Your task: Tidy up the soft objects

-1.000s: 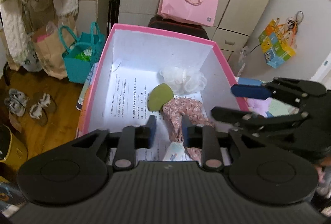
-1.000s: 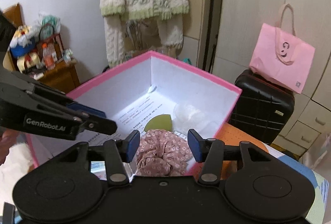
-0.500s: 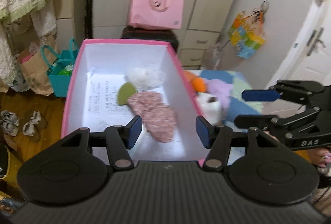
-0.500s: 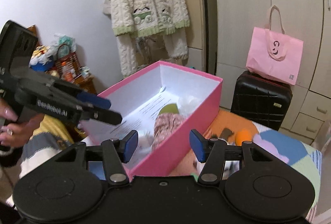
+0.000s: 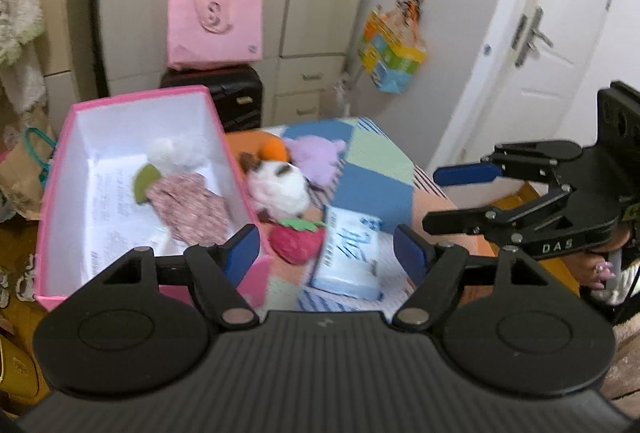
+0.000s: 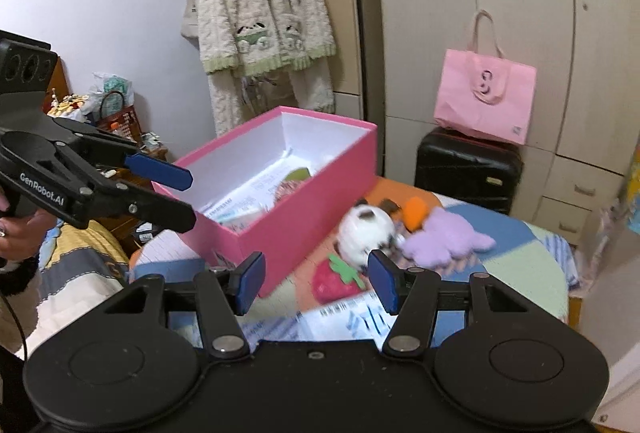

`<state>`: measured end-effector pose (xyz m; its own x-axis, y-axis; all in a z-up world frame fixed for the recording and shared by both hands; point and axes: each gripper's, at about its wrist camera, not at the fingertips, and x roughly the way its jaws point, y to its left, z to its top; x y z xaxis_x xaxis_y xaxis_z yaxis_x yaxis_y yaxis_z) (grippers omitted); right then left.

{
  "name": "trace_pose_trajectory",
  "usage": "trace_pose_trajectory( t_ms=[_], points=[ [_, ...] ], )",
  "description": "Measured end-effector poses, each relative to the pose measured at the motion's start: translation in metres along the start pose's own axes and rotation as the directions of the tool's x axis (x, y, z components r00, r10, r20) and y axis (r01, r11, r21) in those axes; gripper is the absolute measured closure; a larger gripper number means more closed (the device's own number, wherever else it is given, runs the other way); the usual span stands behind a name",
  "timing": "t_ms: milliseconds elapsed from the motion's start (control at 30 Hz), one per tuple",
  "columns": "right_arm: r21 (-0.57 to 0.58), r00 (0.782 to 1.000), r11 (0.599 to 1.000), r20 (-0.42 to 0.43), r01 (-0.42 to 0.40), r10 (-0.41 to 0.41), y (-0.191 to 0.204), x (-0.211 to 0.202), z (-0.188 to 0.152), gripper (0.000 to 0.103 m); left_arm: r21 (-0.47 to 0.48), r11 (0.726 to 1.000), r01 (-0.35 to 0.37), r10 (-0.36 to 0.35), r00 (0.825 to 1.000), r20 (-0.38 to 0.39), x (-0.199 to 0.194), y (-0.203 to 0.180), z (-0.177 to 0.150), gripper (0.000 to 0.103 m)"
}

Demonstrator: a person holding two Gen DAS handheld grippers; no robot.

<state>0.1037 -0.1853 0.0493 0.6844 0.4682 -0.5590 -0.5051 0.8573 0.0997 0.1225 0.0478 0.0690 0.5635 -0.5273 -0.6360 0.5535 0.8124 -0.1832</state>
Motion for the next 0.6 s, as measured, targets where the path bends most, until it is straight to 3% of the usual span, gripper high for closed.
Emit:
trace_pose_trajectory(
  t_ms=[300,500,600],
  points=[
    [-0.050,0.998,0.999,-0.057,0.000,-0.003,-0.016,-0.002,-0.035,0.036,0.022,0.997,0.077,-0.073,0.988,-0.133,0.041,-0.029,-0.020,0.030],
    [-0.078,0.995,0.997,-0.100,-0.021,0.013,-0.031,0.016,-0.056,0.034,-0.051,0.996,0.079,-0.087,0.978,-0.190,0.073,-0.025,-0.037,0.030],
    [-0.082,0.993,0.997,-0.119,-0.014,0.004,-0.041,0.031,-0.061,0.023,-0.059,0.994,0.092,-0.102,0.972,-0.211,0.092,-0.024,-0.047,0.030]
  ],
)
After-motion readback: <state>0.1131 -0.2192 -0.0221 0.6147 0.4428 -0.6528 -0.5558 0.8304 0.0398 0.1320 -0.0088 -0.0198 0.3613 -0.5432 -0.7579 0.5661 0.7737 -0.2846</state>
